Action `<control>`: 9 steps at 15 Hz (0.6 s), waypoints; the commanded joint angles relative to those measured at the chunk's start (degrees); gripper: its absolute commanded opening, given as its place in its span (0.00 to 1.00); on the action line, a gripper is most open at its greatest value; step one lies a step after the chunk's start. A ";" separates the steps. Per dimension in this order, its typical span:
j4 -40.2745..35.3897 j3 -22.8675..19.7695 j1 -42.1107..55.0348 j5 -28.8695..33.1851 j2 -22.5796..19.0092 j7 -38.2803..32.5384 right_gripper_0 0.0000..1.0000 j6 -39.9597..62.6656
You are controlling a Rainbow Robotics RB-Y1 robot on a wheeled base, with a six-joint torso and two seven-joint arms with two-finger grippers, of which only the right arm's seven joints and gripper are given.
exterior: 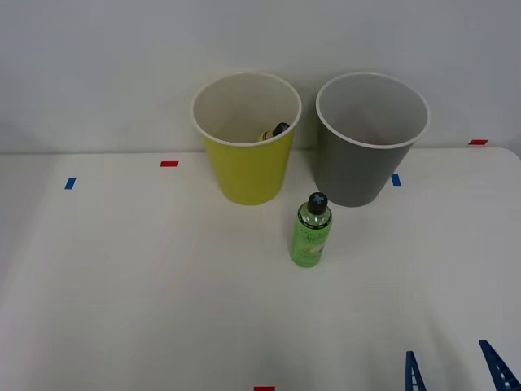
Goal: Put cans in the gray bin, plastic bottles in the light green bin
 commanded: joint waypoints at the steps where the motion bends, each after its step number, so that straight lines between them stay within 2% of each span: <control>1: -0.02 0.30 0.05 -0.91 -0.77 0.79 1.00 -0.01; 5: -0.02 2.50 -0.22 -2.93 -2.80 2.81 1.00 0.16; 9: -0.11 7.33 -2.85 -4.07 -5.43 5.10 1.00 3.24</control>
